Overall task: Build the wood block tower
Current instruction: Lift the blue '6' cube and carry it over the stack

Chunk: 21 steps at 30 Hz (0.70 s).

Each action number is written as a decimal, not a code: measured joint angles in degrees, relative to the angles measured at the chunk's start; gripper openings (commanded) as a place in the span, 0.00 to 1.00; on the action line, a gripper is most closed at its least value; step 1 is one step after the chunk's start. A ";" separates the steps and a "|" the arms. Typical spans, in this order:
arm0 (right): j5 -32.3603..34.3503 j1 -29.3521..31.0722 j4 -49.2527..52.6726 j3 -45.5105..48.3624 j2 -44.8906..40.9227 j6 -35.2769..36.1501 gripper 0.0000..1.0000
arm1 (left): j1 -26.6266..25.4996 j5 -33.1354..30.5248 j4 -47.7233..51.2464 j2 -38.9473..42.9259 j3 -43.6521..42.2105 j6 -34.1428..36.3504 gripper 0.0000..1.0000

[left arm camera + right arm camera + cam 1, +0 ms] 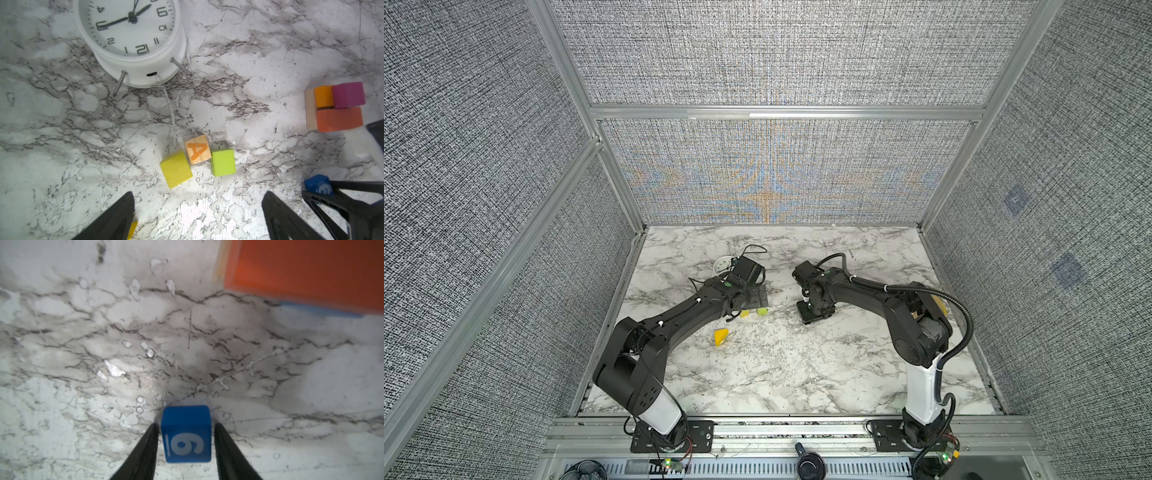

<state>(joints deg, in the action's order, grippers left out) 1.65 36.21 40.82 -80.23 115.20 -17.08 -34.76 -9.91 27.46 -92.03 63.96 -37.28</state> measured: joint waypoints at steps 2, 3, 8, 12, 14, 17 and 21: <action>0.31 0.04 0.31 -0.17 0.07 -0.17 0.37 | 0.00 0.02 0.00 -0.55 1.05 0.87 0.97; 0.42 0.02 0.57 -0.33 0.11 -0.31 0.36 | 0.00 0.04 -0.04 -0.68 1.44 1.09 0.97; 0.52 -0.07 2.54 -2.71 0.70 -0.35 0.31 | 0.00 0.00 -0.44 -0.74 2.56 1.77 0.97; 1.09 -0.31 4.17 -5.79 0.79 0.66 0.31 | 0.00 -0.44 -0.50 -0.48 2.80 1.95 0.97; 1.07 -0.66 5.46 -8.28 1.29 1.29 0.31 | 0.00 -0.76 -0.35 0.26 2.64 2.01 0.98; 1.14 -1.11 7.15 -12.28 2.05 2.12 0.31 | 0.02 -1.38 -0.09 1.57 2.25 2.36 0.98; 1.25 -2.16 9.40 -16.26 2.34 2.86 0.31 | 0.04 -2.64 0.09 2.60 1.36 2.36 0.98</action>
<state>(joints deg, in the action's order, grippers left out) 2.90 34.04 50.22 -96.49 117.54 -14.22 -34.72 -12.56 27.55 -89.43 65.32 -34.92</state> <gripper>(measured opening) 0.318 0.977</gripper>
